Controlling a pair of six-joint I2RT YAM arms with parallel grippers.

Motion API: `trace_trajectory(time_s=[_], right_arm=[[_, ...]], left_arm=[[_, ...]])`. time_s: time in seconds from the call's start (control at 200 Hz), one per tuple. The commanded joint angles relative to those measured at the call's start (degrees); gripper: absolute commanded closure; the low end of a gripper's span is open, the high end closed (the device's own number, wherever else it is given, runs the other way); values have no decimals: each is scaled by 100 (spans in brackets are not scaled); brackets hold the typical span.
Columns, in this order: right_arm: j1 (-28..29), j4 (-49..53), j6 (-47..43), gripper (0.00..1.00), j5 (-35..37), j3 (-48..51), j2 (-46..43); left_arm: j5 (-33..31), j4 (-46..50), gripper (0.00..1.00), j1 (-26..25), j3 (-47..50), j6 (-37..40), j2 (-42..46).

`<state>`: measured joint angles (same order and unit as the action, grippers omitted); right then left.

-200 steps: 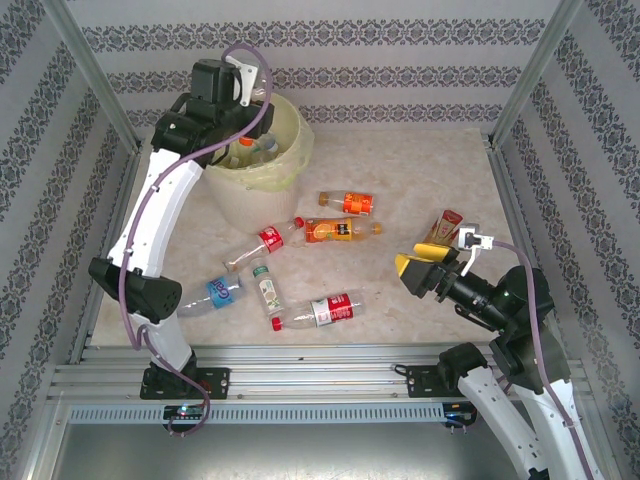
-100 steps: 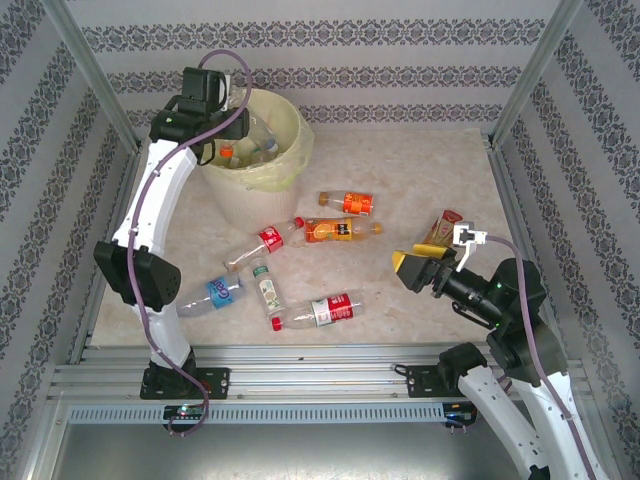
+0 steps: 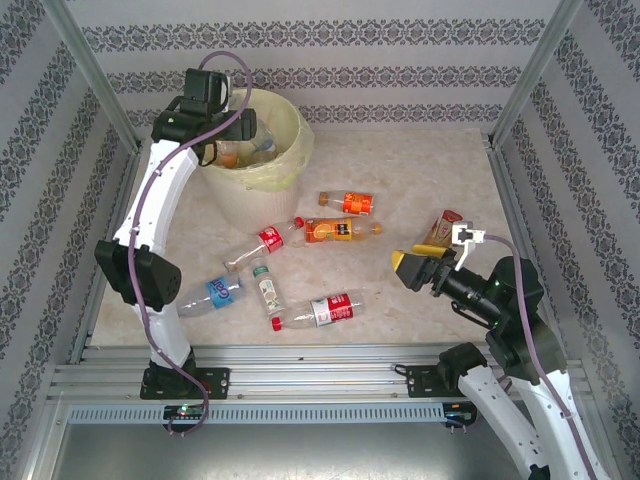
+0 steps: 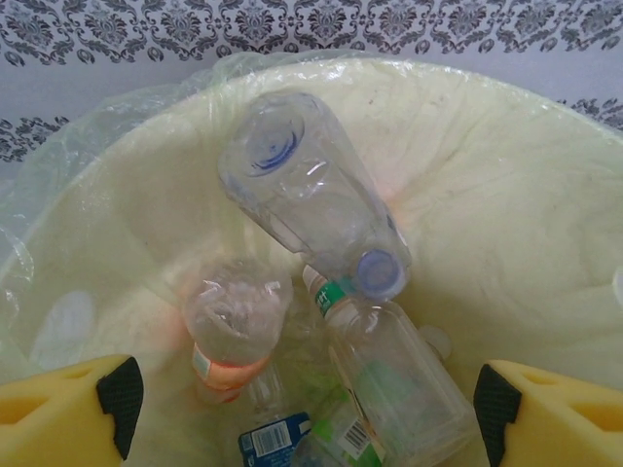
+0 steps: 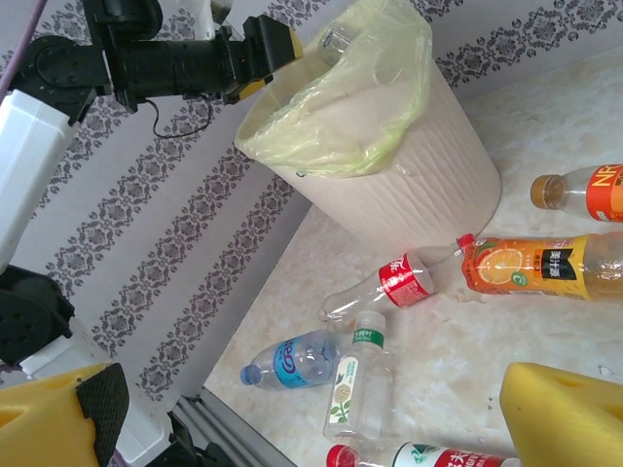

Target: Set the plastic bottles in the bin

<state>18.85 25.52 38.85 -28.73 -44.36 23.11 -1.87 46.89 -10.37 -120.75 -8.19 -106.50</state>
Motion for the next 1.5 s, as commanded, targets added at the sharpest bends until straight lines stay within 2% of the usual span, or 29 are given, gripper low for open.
trace_trajectory(time_s=[0.0, 0.13, 0.375, 0.5, 0.639, 0.739, 0.974, 1.229, 1.499], right_arm=[[-36, 49, 24, 2, 87, -65, 61], [-31, 45, 9, 2, 64, -20, 103], [-36, 283, -83, 2, 44, -7, 79], [-32, 422, -125, 2, 43, -38, 70], [-38, 428, -148, 2, 7, 10, 63], [-33, 419, -180, 2, -35, 39, 84], [-32, 423, -225, 2, -80, 54, 136], [-31, 366, -211, 2, -106, 138, 101], [-35, 374, -185, 2, -99, 195, 20]], left_arm=[[354, -353, 6, 5, 330, 106, 607], [646, -756, 1, -119, 1059, 261, 1264], [605, -304, 0, -529, 2000, -70, 2225], [379, 137, 0, -867, 2536, -581, 2636], [-216, 938, 0, -1364, 2958, -1352, 2872], [-556, 1182, 0, -1756, 3343, -1862, 3119], [-435, 1656, 0, -2224, 4314, -3016, 3299], [231, 553, 0, -2487, 5638, -3741, 3405], [299, -330, 0, -2621, 6455, -3905, 3237]])
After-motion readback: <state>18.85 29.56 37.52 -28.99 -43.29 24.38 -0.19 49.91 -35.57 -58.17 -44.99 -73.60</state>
